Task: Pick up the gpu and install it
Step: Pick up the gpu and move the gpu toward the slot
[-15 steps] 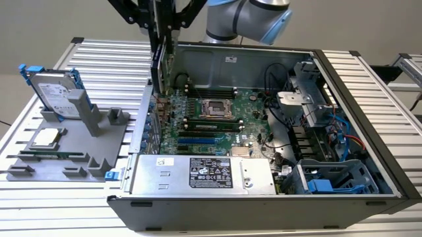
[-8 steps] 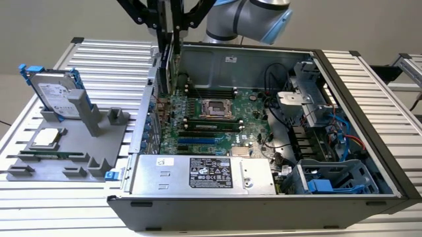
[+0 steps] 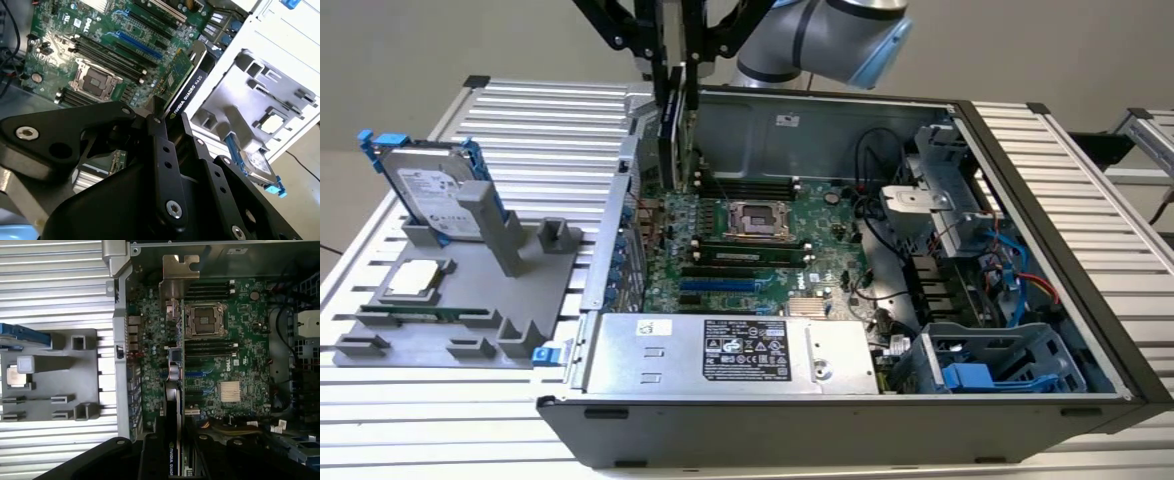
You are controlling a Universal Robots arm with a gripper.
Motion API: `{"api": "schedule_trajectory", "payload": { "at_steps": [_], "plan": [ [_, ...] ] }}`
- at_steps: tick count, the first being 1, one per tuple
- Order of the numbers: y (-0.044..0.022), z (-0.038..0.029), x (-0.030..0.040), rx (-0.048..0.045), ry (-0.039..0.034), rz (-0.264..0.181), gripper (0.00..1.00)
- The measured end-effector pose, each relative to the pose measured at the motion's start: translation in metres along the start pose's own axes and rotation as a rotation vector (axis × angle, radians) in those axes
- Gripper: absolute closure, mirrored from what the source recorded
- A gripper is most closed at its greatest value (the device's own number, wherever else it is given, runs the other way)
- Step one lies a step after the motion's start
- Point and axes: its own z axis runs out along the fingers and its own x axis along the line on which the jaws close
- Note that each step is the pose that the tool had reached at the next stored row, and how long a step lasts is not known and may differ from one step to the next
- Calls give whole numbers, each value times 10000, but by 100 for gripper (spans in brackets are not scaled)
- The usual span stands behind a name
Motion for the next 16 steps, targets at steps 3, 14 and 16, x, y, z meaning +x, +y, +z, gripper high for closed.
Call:
{"api": "schedule_trajectory", "payload": {
  "at_steps": [3, 14, 16],
  "plan": [
    [3, 0, -35, 1, 0, 0, 100],
    [13, 4, -180, 1, 0, 0, 100],
    [15, 4, -208, 1, 0, 0, 100]
  ]
}}
